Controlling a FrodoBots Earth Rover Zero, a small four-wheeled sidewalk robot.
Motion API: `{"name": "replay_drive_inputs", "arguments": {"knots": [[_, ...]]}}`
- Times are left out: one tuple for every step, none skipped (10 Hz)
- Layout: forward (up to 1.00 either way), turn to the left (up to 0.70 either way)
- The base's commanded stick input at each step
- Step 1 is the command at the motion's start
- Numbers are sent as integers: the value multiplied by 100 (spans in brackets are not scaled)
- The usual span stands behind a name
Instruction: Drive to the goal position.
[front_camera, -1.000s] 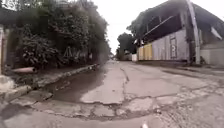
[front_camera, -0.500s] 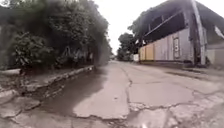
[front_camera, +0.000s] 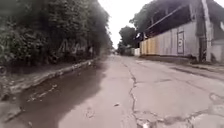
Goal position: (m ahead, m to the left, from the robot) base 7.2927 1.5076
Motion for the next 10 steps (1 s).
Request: {"name": "replay_drive_inputs", "arguments": {"knots": [[70,0],[70,0],[70,0],[70,0],[70,0],[70,0],[70,-12],[70,-32],[70,-9],[70,-1]]}}
